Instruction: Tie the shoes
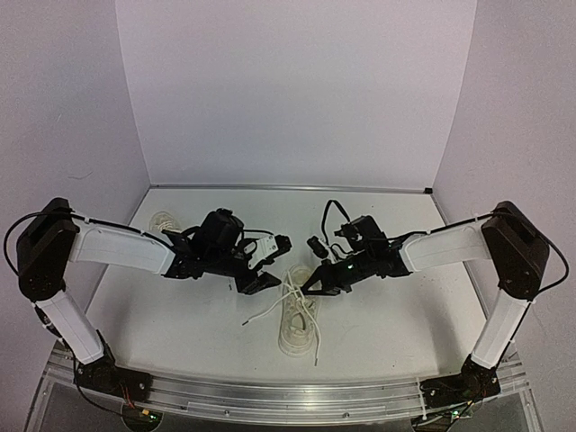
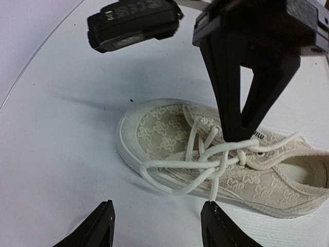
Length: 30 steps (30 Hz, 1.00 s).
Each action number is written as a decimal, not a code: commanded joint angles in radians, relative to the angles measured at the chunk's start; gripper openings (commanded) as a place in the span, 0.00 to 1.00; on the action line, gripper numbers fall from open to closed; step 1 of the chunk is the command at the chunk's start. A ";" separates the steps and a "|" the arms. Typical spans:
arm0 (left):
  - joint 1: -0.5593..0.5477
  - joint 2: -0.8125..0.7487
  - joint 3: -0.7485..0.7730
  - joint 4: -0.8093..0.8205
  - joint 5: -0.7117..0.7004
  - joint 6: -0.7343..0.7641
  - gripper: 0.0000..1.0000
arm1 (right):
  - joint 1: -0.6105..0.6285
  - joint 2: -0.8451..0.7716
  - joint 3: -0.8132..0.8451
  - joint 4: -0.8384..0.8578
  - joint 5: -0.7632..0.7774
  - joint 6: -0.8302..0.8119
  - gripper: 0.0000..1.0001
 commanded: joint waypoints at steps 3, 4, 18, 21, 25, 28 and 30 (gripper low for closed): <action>0.033 0.068 0.070 0.111 0.170 -0.233 0.60 | -0.001 -0.047 -0.004 -0.003 0.004 -0.015 0.00; 0.036 0.080 0.071 0.125 0.175 -0.272 0.60 | -0.001 -0.049 -0.005 -0.004 0.004 -0.016 0.00; 0.061 0.185 0.106 0.228 0.324 -0.467 0.46 | -0.001 -0.063 -0.012 -0.013 0.016 -0.018 0.00; 0.061 0.182 0.099 0.228 0.333 -0.466 0.28 | -0.001 -0.068 -0.015 -0.017 0.023 -0.018 0.00; 0.063 0.149 0.063 0.231 0.327 -0.464 0.07 | -0.001 -0.078 -0.025 -0.027 0.041 -0.020 0.00; 0.062 0.114 0.031 0.229 0.307 -0.463 0.00 | -0.001 -0.089 -0.038 -0.036 0.060 -0.018 0.00; 0.063 0.095 0.006 0.231 0.283 -0.462 0.00 | -0.001 -0.101 -0.049 -0.039 0.073 -0.016 0.00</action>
